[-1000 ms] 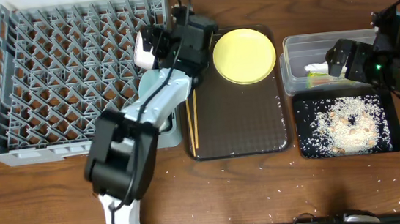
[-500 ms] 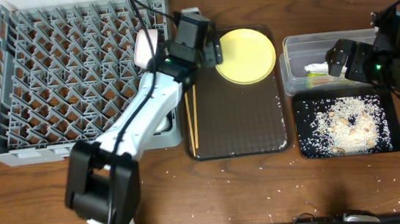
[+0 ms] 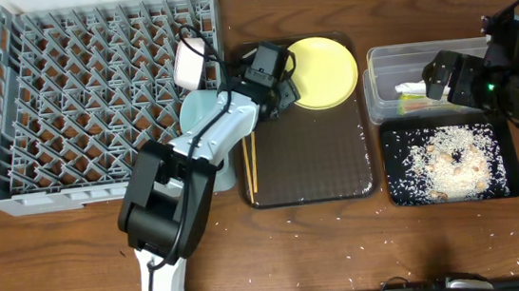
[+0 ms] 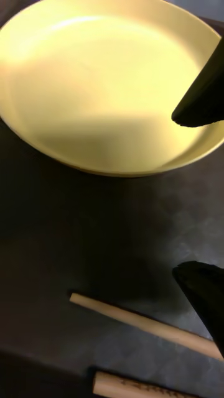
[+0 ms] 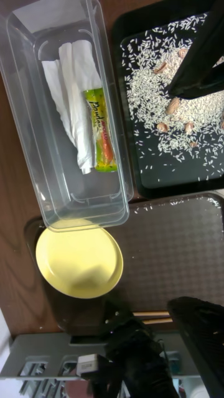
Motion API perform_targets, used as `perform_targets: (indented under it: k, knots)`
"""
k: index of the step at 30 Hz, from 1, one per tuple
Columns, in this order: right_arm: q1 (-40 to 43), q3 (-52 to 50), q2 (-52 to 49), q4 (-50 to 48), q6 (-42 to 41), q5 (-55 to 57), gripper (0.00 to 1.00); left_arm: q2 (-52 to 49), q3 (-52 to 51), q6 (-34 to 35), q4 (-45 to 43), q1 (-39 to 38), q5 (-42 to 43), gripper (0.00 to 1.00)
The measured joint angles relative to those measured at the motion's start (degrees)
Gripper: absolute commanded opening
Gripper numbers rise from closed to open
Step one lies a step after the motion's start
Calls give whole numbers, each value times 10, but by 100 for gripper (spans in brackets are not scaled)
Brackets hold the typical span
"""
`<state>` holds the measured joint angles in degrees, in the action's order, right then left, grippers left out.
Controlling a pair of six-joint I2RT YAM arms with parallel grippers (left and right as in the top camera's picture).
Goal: Sort waste into correct bins and load items into the dishwasher
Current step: 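Lower the left gripper onto the yellow plate's left rim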
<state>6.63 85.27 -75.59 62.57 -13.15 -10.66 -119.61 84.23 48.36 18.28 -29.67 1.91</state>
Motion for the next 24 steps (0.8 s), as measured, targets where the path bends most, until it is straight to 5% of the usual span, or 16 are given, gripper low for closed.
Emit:
perform_targets:
  k: [12, 15, 18, 24]
  knots:
    - [0, 0, 0, 0, 0, 0, 99, -40, 1, 73, -38, -42, -57, 56]
    - [0, 0, 0, 0, 0, 0, 99, -44, 1, 82, -50, -41, -62, 37]
    - [0, 0, 0, 0, 0, 0, 99, -49, 1, 87, -53, -41, -68, 29]
    - [0, 0, 0, 0, 0, 0, 99, -53, 2, 89, -56, -41, -84, 27]
